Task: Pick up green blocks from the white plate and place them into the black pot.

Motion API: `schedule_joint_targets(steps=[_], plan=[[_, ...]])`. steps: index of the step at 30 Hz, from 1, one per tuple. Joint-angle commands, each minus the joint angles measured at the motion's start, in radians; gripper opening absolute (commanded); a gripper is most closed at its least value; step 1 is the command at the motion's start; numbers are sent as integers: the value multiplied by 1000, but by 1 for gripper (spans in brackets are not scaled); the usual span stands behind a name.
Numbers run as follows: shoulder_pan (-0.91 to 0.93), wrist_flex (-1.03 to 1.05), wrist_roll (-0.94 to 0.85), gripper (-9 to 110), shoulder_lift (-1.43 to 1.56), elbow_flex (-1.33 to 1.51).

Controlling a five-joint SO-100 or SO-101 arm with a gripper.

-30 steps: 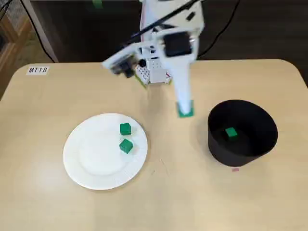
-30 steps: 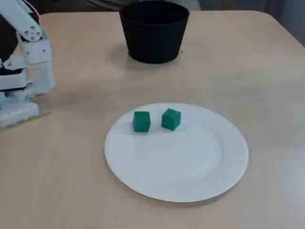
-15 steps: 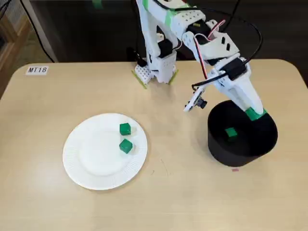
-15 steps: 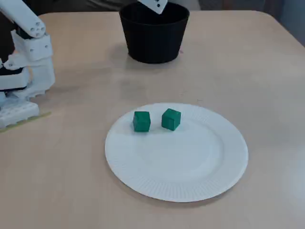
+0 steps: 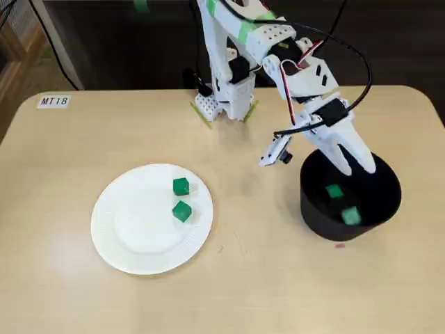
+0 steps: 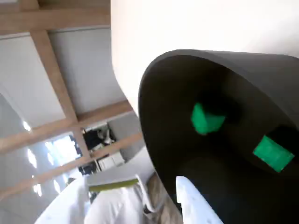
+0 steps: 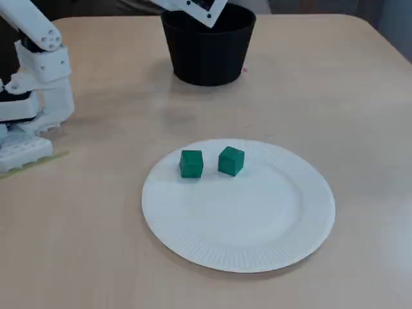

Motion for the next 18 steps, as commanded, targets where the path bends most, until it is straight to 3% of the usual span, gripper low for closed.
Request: schedule_joint_targets(steps=[1,3,12,18], plan=[[29,43,12,9,41,-25],[69,141,2,-2,91,-55],[515,828,-149,-2,393,-210],[690,948,-230,-2,370,-183]])
